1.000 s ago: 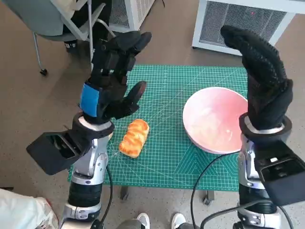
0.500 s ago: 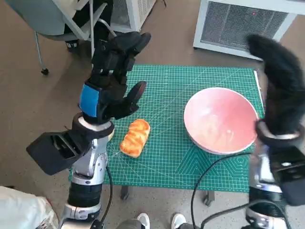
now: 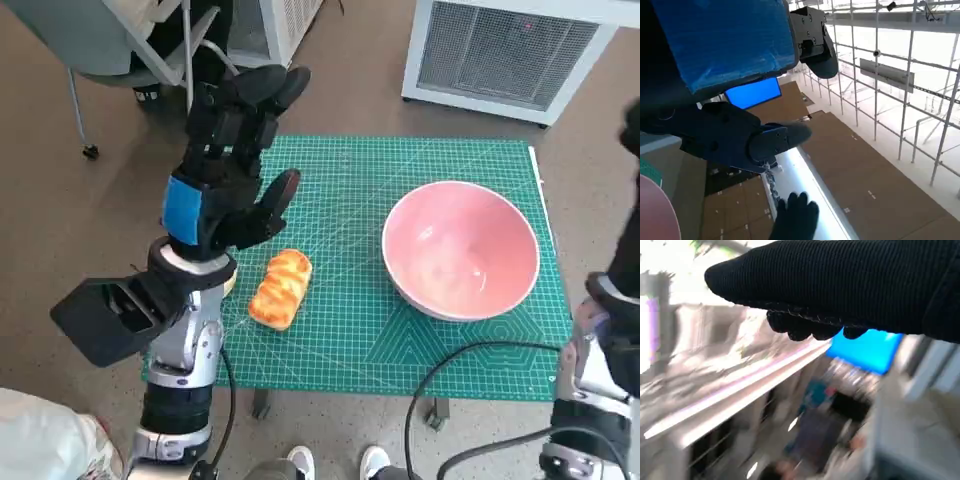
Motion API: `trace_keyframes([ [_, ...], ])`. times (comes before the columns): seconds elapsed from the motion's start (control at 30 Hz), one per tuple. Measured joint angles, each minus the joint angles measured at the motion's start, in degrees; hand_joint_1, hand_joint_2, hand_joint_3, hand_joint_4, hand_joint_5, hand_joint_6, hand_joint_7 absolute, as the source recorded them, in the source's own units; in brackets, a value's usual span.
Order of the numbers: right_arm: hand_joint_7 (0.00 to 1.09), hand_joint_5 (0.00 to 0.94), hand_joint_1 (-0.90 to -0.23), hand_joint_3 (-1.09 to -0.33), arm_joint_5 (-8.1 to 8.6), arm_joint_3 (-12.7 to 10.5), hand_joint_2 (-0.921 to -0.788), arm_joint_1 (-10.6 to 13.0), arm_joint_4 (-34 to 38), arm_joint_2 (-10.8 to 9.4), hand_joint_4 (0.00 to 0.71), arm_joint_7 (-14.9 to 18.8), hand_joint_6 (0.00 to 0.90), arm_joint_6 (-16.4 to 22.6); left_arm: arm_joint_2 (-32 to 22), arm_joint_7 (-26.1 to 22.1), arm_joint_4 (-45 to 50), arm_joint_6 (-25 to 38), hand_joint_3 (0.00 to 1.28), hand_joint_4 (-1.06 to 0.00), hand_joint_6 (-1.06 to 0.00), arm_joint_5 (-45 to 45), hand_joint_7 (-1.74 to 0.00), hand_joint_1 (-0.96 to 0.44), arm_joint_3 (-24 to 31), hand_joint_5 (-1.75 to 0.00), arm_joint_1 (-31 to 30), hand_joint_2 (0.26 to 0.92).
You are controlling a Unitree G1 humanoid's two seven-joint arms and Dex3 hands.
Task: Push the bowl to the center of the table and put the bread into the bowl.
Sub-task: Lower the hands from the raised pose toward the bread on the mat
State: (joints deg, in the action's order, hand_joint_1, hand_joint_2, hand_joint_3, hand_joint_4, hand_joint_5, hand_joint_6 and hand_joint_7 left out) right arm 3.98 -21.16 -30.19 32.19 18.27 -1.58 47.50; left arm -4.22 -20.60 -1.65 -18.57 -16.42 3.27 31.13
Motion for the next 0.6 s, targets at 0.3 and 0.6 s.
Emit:
trace_keyframes([
  [0.3, 0.48, 0.002, -0.523, -0.766, 0.44, -1.77, -0.921, -1.76, 18.75, 2.35, 0.335, -2.85, 0.104, 2.4, 0.0, 0.08, -0.01, -0.1, 0.54, 0.0, 0.0, 0.0, -0.88, -0.4, 0.17, -0.62, -0.01, 0.886],
  [0.6, 0.45, 0.0, -0.503, -0.781, 2.76, -2.41, -0.921, -5.26, 32.45, 2.21, 0.308, -2.32, 0.118, 0.04, -0.07, 0.11, 0.0, -0.09, 0.54, 0.0, 0.0, 0.01, -0.89, -0.41, 0.31, -0.62, -0.02, 0.885],
])
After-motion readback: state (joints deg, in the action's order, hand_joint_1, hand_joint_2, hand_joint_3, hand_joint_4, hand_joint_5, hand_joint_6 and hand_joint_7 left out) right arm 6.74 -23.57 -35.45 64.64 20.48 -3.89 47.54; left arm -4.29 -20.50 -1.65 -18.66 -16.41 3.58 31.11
